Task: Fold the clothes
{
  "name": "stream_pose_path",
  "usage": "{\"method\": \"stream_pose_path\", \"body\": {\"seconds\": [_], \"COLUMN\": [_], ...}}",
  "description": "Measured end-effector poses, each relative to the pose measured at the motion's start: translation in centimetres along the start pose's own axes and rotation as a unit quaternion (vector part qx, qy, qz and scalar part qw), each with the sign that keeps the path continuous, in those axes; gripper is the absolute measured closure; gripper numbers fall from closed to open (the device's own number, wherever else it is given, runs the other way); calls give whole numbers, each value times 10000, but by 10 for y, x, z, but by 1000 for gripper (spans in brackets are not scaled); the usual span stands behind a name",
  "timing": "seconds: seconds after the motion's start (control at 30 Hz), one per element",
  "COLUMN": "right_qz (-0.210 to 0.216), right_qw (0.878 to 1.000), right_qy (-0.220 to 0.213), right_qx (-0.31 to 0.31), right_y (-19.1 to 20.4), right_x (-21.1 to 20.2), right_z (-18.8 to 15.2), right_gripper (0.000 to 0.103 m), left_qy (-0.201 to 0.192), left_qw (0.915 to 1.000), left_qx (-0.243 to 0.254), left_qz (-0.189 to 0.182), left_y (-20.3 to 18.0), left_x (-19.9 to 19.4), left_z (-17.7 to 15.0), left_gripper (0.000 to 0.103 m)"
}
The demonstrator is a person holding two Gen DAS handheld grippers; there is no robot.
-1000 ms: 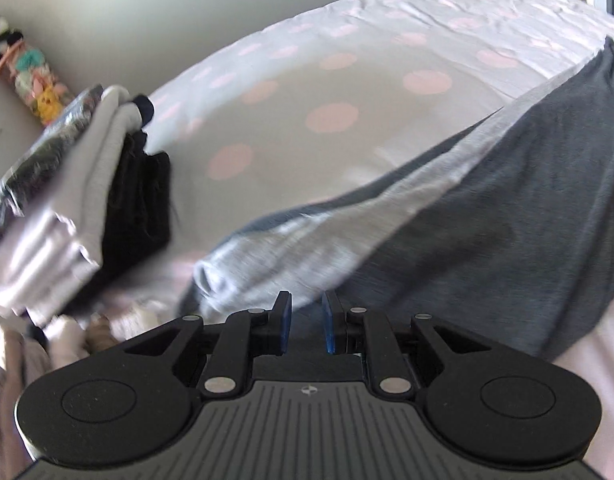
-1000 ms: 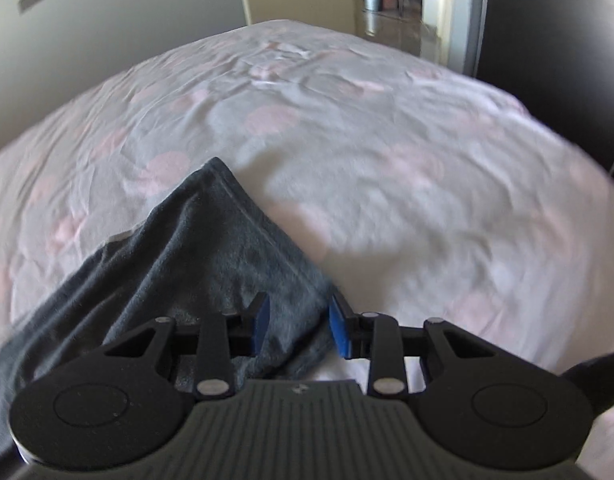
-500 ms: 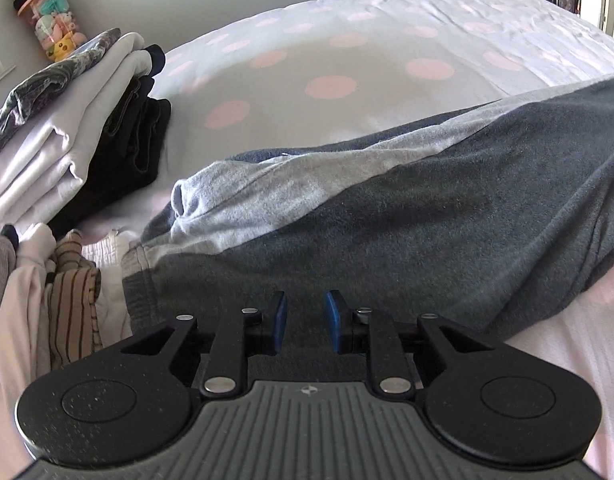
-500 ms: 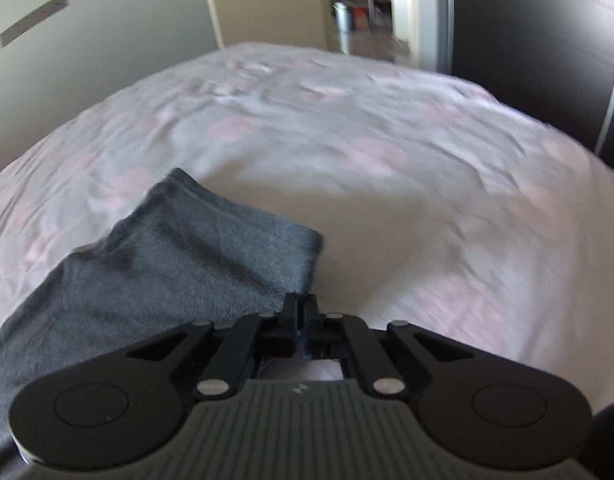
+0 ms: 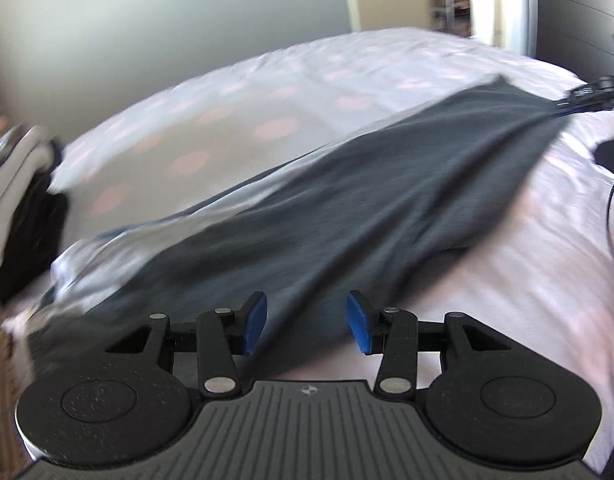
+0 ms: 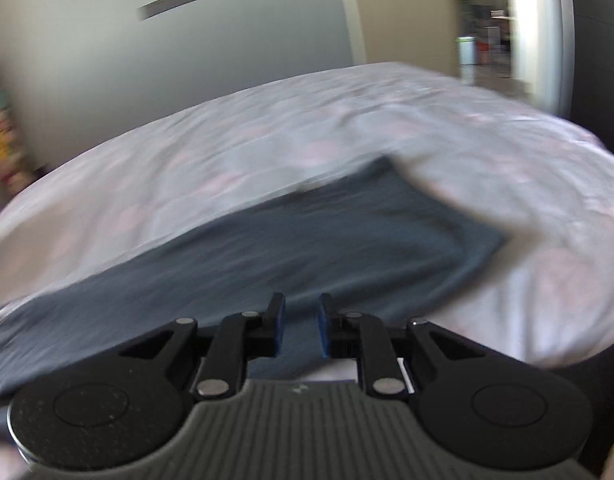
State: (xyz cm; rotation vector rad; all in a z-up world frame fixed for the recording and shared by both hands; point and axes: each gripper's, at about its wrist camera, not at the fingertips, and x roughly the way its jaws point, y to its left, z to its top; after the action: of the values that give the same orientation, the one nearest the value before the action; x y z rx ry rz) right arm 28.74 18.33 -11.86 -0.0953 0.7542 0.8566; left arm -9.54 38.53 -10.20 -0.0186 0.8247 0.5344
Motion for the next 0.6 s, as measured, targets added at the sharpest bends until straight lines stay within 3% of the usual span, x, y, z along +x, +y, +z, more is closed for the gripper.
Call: {"method": "stream_pose_path", "body": {"seconds": [0.1,0.2,0.23,0.27,0.37,0.47,0.6], "right_qz": [664,1146,1305,1464,1765,1884,1964], "right_qw": [9970,9887,9847,9801,9684,9575,9405], "right_qy": [86,270,330,391,461,499,522], "right_qx": [-395,-931,-1108,-1285,-1702,-2126,-2723], "right_y": [48,96,111,127,169,203,243], "right_x": [-15,-25,-29,-32,-40,-41,-36], "right_z": [-19,-41,-48,-55,-74,-89,-100], "right_gripper": [82,76,74,74,69,67,66], "left_qy": [-125,-163,-172,-181,-385,-671,-861], "left_qw": [9997,9990,9992,9994,9988,9930,9862], "left_qx": [175,407,350,293,-200,-794,-1151], "left_qz": [-130,-76,-64,-52,-247,-558,-818], "left_y": [-24,-40,-39,-38,-22,-1,14], "left_x": [12,31,36,42,49,45,43], "left_z": [1,-1,-2,-4,-7,-9,-3], "left_gripper": [53,64,68,80,94,96,96]}}
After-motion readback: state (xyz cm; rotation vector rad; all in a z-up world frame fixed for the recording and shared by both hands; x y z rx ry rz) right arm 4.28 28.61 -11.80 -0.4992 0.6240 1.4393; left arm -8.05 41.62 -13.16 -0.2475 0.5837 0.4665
